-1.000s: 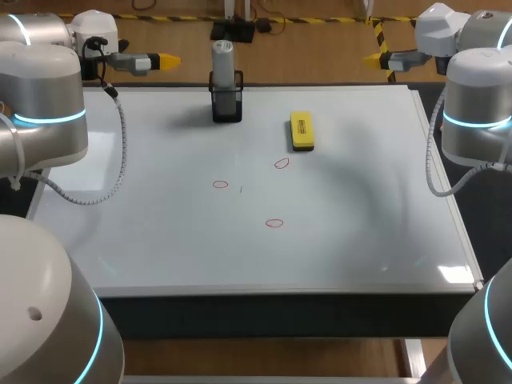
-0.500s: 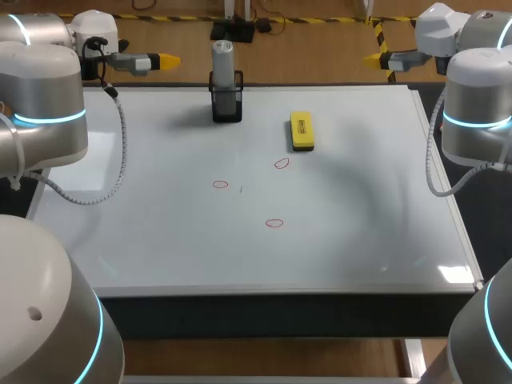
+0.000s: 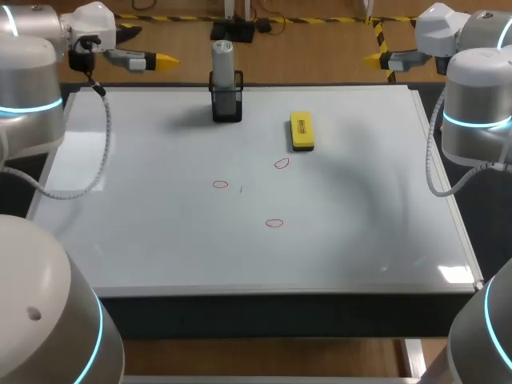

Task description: Pick up the inspection probe, press it on each red-marked spot on the whiteboard one by one, put down the probe, pick up the eraser, and wipe off all the red marks.

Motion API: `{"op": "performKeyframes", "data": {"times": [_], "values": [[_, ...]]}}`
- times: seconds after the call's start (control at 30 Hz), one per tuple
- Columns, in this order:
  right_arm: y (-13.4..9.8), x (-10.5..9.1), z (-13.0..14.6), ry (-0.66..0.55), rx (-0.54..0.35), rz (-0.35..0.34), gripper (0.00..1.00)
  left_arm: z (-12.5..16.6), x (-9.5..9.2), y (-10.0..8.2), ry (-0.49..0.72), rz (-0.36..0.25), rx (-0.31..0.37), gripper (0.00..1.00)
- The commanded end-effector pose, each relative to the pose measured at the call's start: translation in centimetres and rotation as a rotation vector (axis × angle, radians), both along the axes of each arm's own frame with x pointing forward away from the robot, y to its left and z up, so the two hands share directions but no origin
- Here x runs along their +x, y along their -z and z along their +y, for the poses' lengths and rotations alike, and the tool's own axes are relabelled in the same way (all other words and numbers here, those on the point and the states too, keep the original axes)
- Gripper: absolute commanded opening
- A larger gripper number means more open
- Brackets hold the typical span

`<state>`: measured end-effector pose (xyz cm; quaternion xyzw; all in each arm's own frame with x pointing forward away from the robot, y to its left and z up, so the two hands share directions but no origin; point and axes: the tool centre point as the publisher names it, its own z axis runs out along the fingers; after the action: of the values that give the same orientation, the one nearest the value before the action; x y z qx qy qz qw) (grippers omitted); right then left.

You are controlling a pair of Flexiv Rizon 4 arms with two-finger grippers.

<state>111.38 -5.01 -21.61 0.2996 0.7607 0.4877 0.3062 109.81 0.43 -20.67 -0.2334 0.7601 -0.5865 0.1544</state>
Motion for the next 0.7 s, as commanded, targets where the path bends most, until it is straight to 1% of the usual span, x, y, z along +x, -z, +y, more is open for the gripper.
{"op": "performKeyframes", "data": {"times": [0.03,0.17,0.23,0.3,0.43,0.57,0.63,0.67,0.7], "values": [[0.0,0.0,0.0,0.000,0.000,0.000,1.00,0.1,1.1,0.2,0.209,0.013,-0.041,1.00],[0.0,0.0,0.0,0.000,0.000,0.000,1.00,-0.6,1.5,0.3,0.302,-0.002,-0.079,1.00],[0.0,0.0,0.0,0.000,0.000,0.000,1.00,-1.0,1.8,0.5,0.342,-0.004,-0.085,1.00],[0.0,0.0,0.0,0.000,0.000,0.000,1.00,-1.5,2.1,0.6,0.389,-0.013,-0.104,1.00],[0.0,0.0,0.0,0.000,0.000,0.000,1.00,-2.2,2.5,0.9,0.454,-0.039,-0.148,1.00],[0.0,0.0,0.0,0.000,0.000,0.000,1.00,-3.1,2.8,1.2,0.516,-0.050,-0.189,1.00],[0.0,0.0,0.0,0.000,0.000,0.000,1.00,-3.7,3.0,1.5,0.542,-0.043,-0.180,1.00],[0.0,0.0,0.0,0.000,0.000,0.000,1.00,-3.9,3.1,1.6,0.563,-0.047,-0.195,1.00],[0.0,0.0,0.0,0.000,0.000,0.000,1.00,-4.2,3.2,1.7,0.575,-0.046,-0.193,1.00]]}}
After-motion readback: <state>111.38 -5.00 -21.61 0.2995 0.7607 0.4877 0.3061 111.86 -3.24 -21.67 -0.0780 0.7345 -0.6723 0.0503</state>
